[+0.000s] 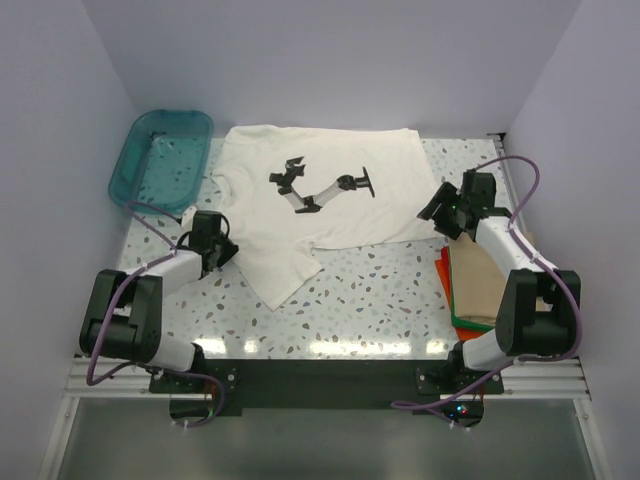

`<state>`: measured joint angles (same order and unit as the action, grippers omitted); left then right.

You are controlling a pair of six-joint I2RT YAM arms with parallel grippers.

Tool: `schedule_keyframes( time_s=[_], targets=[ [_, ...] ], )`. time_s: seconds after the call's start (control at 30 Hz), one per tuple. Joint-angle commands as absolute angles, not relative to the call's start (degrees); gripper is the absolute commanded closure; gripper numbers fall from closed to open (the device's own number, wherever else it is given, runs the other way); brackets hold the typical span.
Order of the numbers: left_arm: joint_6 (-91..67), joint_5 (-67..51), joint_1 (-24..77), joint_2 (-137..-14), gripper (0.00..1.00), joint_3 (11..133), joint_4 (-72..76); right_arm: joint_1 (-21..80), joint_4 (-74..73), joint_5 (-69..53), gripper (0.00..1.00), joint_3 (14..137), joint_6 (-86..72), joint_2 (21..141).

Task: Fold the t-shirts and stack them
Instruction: Flatten the tshirt out

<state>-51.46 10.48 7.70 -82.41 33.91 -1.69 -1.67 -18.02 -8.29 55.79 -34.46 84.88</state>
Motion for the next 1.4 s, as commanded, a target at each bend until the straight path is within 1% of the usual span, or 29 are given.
schedule_keyframes(
  time_s=[0.0,0.07,0.1,0.13,0.23,0.3,0.43,0.53,0.57,0.73,0.87,1.0,1.03,1.13,1.37],
  targets=[
    [-52.3,9.3,8.3,-84.3,0.71,35.3,1.1,-1.7,-16.4,-6.7,0.39,55.9,-33.6,84.0],
    [-52.8,9.3,8.3,-84.2,0.83,35.4,0.1,-1.7,-17.0,-6.0,0.39,56.0,-33.3,84.4],
    [-53.2,9.5,8.3,-83.9,0.95,35.6,-1.8,-1.7,-17.2,-5.7,0.39,56.2,-33.1,84.6],
    [-53.4,9.7,8.3,-82.5,1.00,35.9,-3.0,-1.7,-17.4,-5.4,0.39,56.2,-33.0,84.7],
    [-54.8,12.7,7.7,-77.9,1.00,36.0,-9.0,-1.7,-17.3,-4.7,0.39,55.6,-32.9,85.3],
    [-54.8,13.4,6.6,-74.8,1.00,34.9,-10.3,-1.7,-17.3,-4.4,0.40,55.3,-32.9,85.5],
    [-54.0,12.1,0.0,-66.1,1.00,32.1,-13.0,-1.1,-16.6,-4.7,0.41,53.8,-33.0,85.3],
    [-51.9,10.6,-5.1,-62.4,1.00,29.8,-14.1,-0.4,-16.8,-3.6,0.41,53.3,-32.9,85.2],
    [-51.2,10.4,-5.2,-61.9,1.00,29.4,-14.2,-0.4,-16.8,-3.4,0.41,53.2,-33.0,85.3],
    [-50.7,11.9,-6.6,-61.5,1.00,30.1,-17.0,1.1,-17.8,-2.5,0.41,52.6,-32.9,85.2],
    [-50.4,7.4,-9.1,-63.6,1.00,29.6,-15.5,2.1,-18.1,-0.8,0.44,50.2,-33.4,84.2],
    [-50.5,6.2,-9.1,-65.7,1.00,29.4,-14.5,2.7,-18.1,-0.2,0.48,46.7,-34.4,82.6],
    [-50.5,6.2,-9.1,-65.8,1.00,29.4,-14.2,2.7,-18.5,2.3,0.48,45.5,-34.5,82.3],
    [-50.4,5.6,-9.1,-65.8,1.00,29.1,-13.4,2.6,-18.3,3.8,0.48,43.6,-35.2,81.8],
    [-49.4,4.4,-9.1,-66.5,1.00,29.4,-12.6,2.7,-14.9,1.7,0.49,43.1,-36.7,86.4]
  ],
)
